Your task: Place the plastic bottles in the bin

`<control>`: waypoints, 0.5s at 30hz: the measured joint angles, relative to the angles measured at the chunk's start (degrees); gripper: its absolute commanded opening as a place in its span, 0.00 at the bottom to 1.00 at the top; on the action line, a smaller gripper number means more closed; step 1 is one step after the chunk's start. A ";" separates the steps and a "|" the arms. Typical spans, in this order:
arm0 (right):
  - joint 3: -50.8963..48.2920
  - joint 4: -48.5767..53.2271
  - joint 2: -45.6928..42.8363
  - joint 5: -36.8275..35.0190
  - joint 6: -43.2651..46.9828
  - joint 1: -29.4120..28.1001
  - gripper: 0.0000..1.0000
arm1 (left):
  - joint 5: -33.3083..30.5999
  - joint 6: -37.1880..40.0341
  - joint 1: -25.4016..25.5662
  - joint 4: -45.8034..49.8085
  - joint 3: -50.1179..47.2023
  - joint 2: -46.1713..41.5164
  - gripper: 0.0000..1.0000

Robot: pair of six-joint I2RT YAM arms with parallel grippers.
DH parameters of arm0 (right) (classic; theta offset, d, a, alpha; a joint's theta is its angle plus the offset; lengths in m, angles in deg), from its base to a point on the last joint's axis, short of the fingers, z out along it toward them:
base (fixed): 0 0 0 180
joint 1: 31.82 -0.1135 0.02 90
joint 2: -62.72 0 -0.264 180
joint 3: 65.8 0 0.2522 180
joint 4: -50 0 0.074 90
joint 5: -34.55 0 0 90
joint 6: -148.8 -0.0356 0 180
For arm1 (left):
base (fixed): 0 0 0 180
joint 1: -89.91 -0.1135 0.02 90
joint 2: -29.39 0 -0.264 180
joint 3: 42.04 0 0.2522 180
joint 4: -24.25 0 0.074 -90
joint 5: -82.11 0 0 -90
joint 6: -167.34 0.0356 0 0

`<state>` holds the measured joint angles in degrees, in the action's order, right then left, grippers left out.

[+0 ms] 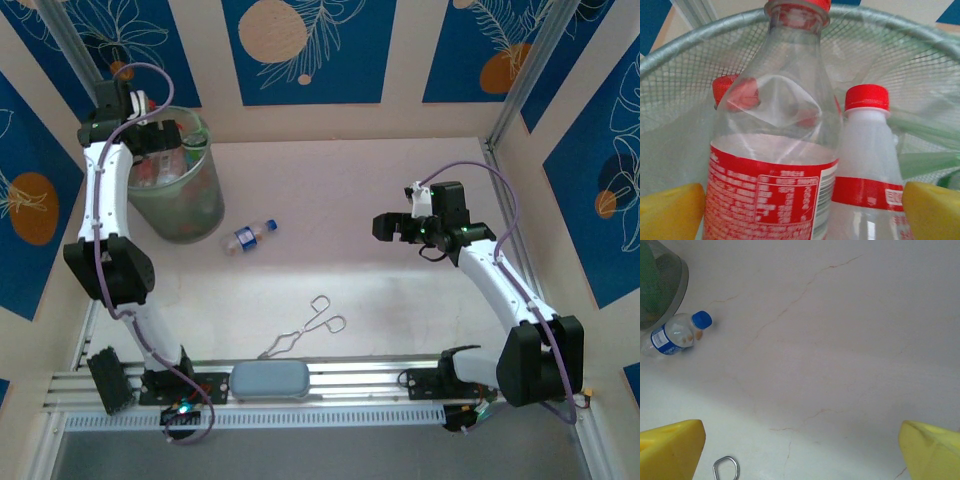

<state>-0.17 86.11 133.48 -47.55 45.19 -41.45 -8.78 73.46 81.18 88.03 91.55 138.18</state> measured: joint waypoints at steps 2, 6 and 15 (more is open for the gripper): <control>0.00 -0.26 0.00 0.00 -0.02 0.00 0.99 | 0.44 0.37 0.00 0.17 0.11 -1.14 1.00; 0.00 -0.31 0.00 0.00 -0.17 0.00 0.99 | 0.90 1.14 0.02 0.20 0.66 -4.44 1.00; 0.00 -1.18 0.94 0.02 -0.39 -0.35 0.99 | -1.27 5.79 8.92 1.95 1.70 -16.02 0.98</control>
<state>-0.17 84.93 134.42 -47.53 44.80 -41.80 -10.05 79.26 90.10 89.97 93.26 122.16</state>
